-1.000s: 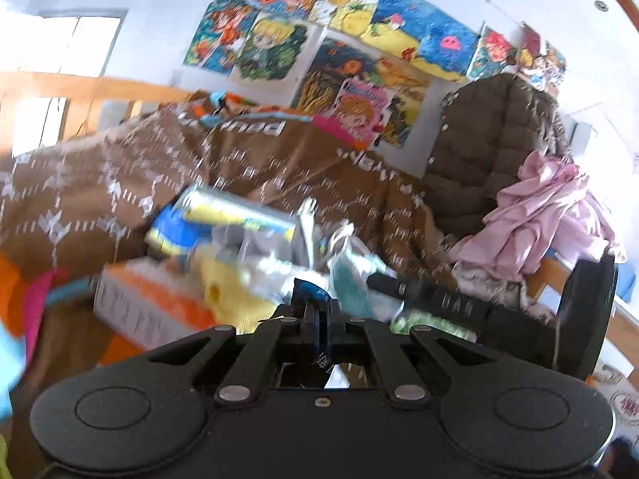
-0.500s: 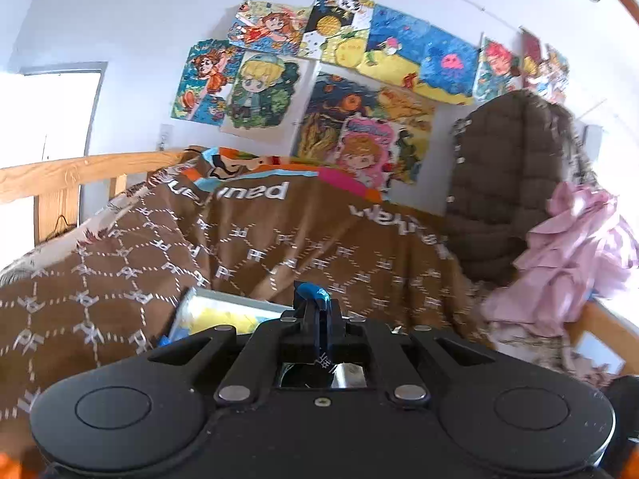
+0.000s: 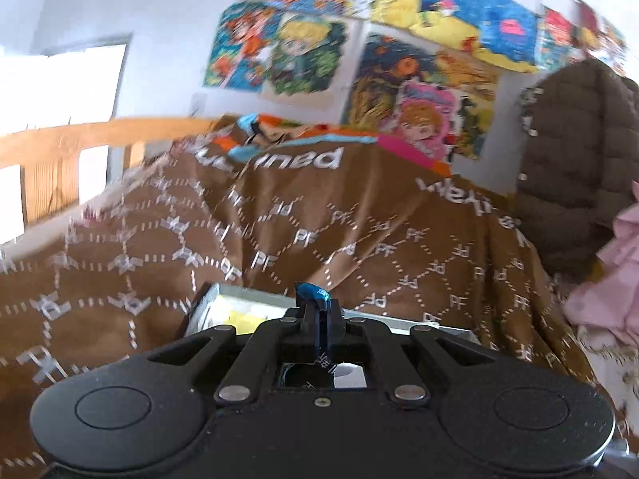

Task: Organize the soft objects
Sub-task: 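Carry the blue item in the left tool and tissue pack in the right tool over the tray, then open the left tool to drop the blue item into the tray while the right tool releases the tissue pack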

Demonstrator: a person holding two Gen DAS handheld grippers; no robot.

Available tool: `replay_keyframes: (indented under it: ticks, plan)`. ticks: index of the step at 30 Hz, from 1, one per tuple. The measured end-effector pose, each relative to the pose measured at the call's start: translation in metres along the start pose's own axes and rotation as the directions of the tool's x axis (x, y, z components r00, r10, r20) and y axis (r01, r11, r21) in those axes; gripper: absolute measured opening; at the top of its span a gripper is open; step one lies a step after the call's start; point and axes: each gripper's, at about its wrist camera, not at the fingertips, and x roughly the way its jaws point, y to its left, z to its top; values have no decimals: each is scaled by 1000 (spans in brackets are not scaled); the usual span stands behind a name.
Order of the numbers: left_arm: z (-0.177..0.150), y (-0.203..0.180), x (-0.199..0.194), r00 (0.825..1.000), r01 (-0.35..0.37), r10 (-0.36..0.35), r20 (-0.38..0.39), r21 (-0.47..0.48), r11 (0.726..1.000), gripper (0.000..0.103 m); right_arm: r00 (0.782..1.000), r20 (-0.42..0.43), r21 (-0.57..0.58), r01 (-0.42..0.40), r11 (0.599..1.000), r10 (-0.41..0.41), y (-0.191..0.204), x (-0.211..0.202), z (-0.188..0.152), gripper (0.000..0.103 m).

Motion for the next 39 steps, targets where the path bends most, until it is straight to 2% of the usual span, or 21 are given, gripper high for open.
replay_keyframes:
  ticks: [10, 15, 21, 26, 31, 39]
  plan:
    - [-31, 9, 32, 992, -36, 29, -121, -53, 998, 3, 999, -22, 0, 39, 999, -39, -12, 11, -2, 48]
    - [-39, 10, 40, 984, -55, 47, -171, -43, 998, 3, 999, -21, -16, 43, 999, -43, -11, 11, -4, 49]
    - [-42, 15, 43, 980, -70, 56, -193, -69, 995, 4, 998, -26, -34, 50, 998, -51, -8, 10, -3, 52]
    - [-42, 15, 42, 979, -73, 58, -194, -71, 995, 15, 998, -34, -43, 45, 998, -46, -6, 10, -3, 57]
    - [-43, 14, 40, 978, -82, 66, -199, -73, 994, 18, 998, -37, -41, 49, 998, -51, -7, 9, 0, 61]
    - [-43, 19, 26, 983, -106, 88, -162, -103, 989, 51, 999, -28, -48, 43, 998, -44, -5, 4, 5, 82]
